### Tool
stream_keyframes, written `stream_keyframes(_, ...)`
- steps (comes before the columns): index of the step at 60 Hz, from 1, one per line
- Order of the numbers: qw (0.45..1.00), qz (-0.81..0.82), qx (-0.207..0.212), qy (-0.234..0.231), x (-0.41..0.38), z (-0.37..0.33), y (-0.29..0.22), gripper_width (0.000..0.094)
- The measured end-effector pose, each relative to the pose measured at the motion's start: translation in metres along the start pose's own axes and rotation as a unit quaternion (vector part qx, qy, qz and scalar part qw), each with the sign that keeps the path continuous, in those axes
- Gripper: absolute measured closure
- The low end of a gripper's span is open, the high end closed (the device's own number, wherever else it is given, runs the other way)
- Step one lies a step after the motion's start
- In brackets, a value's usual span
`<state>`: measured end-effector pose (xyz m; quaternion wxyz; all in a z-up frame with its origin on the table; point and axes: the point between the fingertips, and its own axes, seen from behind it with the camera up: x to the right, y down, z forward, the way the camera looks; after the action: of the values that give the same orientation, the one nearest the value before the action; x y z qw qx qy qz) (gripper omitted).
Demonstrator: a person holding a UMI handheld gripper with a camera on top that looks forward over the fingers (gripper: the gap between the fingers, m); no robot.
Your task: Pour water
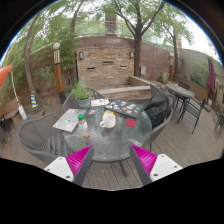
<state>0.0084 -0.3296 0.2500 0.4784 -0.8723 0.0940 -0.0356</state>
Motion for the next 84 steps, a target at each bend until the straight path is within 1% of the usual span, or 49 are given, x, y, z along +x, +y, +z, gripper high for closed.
stream_keyframes(1,1.0,-0.001,-0.002,-0.002,0.0,-0.001,0.001,0.0111)
stream_keyframes(2,1.0,-0.003,-0.005,-0.001,-0.005,-0.014,-0.012,0.0107)
stream_keyframes(8,1.0,-0.004,0.0,0.001,0.001,-0.015,-0.012,0.0098)
stream_keyframes(13,1.0,-0.005,0.007,-0.007,-0.005,-0.002,-0.003,0.0097)
stream_keyframes(17,0.999,-0.016,0.024,-0.018,-0.023,0.02,-0.005,0.01)
stream_keyframes(21,0.998,-0.035,0.045,-0.031,-0.04,0.055,-0.004,0.0102)
stream_keyframes(25,0.995,-0.041,0.075,-0.047,-0.061,0.096,-0.012,0.0101)
stream_keyframes(36,0.984,-0.041,0.142,-0.096,-0.157,0.24,-0.025,0.0098)
stream_keyframes(39,0.981,-0.047,0.16,-0.098,-0.178,0.276,-0.033,0.0101)
stream_keyframes(46,0.979,-0.048,0.175,-0.091,-0.207,0.344,-0.046,0.0103)
stream_keyframes(52,0.978,-0.037,0.183,-0.095,-0.224,0.377,-0.054,0.0104)
stream_keyframes(54,0.977,-0.036,0.187,-0.097,-0.229,0.385,-0.055,0.0137)
stream_keyframes(55,0.977,-0.036,0.186,-0.099,-0.229,0.387,-0.055,0.0188)
stream_keyframes(56,0.978,-0.037,0.182,-0.098,-0.224,0.373,-0.05,0.0291)
stream_keyframes(57,0.979,-0.039,0.176,-0.098,-0.224,0.378,-0.052,0.0473)
stream_keyframes(58,0.979,-0.042,0.175,-0.099,-0.22,0.386,-0.044,0.055)
stream_keyframes(60,0.975,-0.036,0.198,-0.097,-0.219,0.384,-0.053,0.0551)
stream_keyframes(63,0.973,-0.031,0.213,-0.085,-0.21,0.386,-0.055,0.0552)
stream_keyframes(67,0.973,-0.037,0.208,-0.096,-0.219,0.388,-0.057,0.0552)
stream_keyframes(69,0.973,-0.041,0.202,-0.102,-0.22,0.39,-0.057,0.0578)
stream_keyframes(71,0.974,-0.039,0.195,-0.11,-0.218,0.392,-0.056,0.0582)
stream_keyframes(72,0.974,-0.039,0.19,-0.113,-0.218,0.393,-0.057,0.062)
stream_keyframes(74,0.975,-0.039,0.18,-0.12,-0.218,0.394,-0.058,0.0621)
stream_keyframes(75,0.976,-0.039,0.177,-0.124,-0.218,0.394,-0.061,0.0646)
stream_keyframes(76,0.976,-0.04,0.174,-0.124,-0.224,0.392,-0.064,0.0646)
stream_keyframes(81,0.972,0.016,0.175,-0.154,-0.215,0.383,-0.097,0.0646)
stream_keyframes(84,0.963,0.095,0.166,-0.19,-0.21,0.377,-0.117,0.0646)
